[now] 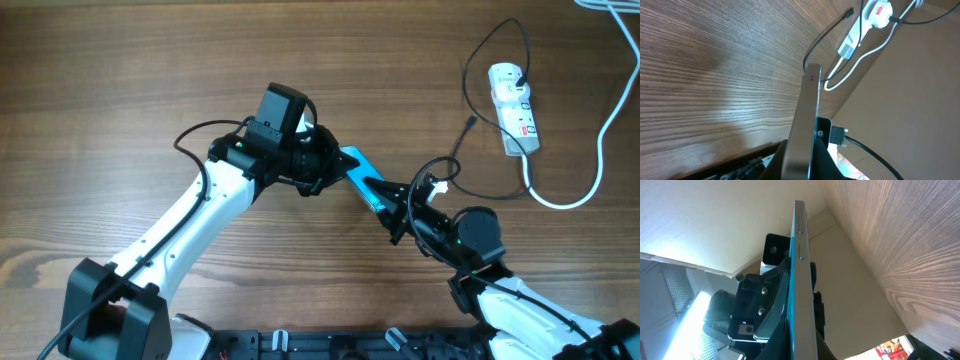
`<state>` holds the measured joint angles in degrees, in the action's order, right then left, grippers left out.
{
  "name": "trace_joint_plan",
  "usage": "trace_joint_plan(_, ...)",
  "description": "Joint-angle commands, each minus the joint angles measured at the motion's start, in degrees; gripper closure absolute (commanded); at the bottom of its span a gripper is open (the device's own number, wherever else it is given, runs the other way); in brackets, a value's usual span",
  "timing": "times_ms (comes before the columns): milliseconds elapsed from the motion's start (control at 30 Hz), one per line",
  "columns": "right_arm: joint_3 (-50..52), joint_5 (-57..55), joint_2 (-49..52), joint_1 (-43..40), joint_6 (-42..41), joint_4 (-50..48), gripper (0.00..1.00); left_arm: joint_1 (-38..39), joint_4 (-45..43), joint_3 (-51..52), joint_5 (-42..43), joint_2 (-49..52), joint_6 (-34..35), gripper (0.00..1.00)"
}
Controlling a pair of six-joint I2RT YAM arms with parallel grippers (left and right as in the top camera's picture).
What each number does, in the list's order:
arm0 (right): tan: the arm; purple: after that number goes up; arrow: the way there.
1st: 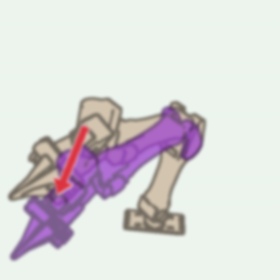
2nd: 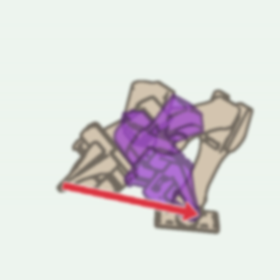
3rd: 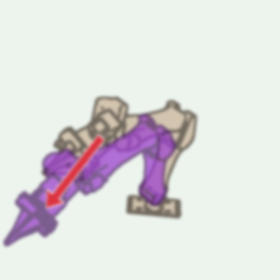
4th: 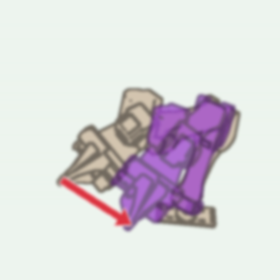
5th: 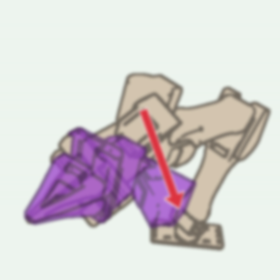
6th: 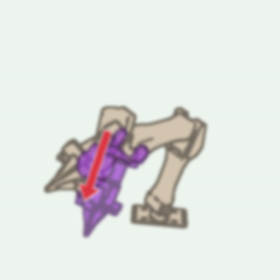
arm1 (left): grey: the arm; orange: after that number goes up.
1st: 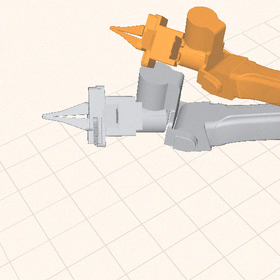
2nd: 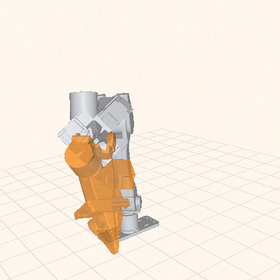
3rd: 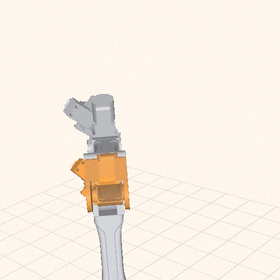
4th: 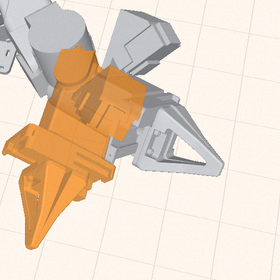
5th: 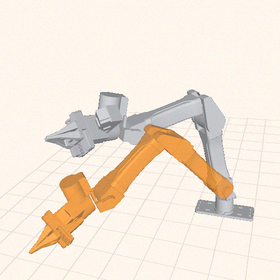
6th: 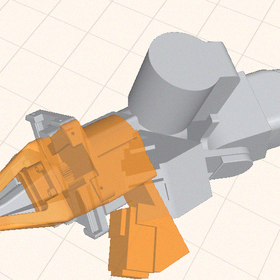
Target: Plug charger to phone and switch on socket
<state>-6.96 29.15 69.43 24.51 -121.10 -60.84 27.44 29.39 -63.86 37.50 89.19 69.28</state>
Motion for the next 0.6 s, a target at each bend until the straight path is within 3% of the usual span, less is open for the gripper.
trace_joint_plan(0,0.11,3.93,0.48,0.44,2.45,1.42,0.9,-2.25,0.96,0.15,1.03,-0.15,-3.02,0.96)
trace_joint_plan(100,0.11,3.98,0.48,0.44,2.69,1.62,0.81,-3.76,0.94,0.15,1.51,-0.15,-3.26,0.95)
trace_joint_plan(167,0.11,4.42,0.48,0.44,2.71,2.21,0.65,-4.85,0.87,0.15,1.99,-0.15,-4.59,0.96)
trace_joint_plan(267,0.11,4.9,0.48,0.44,3.04,5.49,0.57,-7.13,0.76,0.15,4.81,-0.15,-5.03,0.96)
trace_joint_plan(400,0.11,4.26,0.48,0.44,9.44,10.05,0.38,-10.16,0.09,0.15,9.7,-0.15,-8.5,0.96)
trace_joint_plan(500,0.11,-0.13,0.48,0.44,19.28,15.28,0.34,-12.76,-0.09,0.15,16.76,-0.15,-10.64,0.96)
trace_joint_plan(567,0.11,-6.62,0.48,0.44,35.6,19.1,0.27,-15.06,-0.11,0.15,26.91,-0.15,-12.76,0.96)
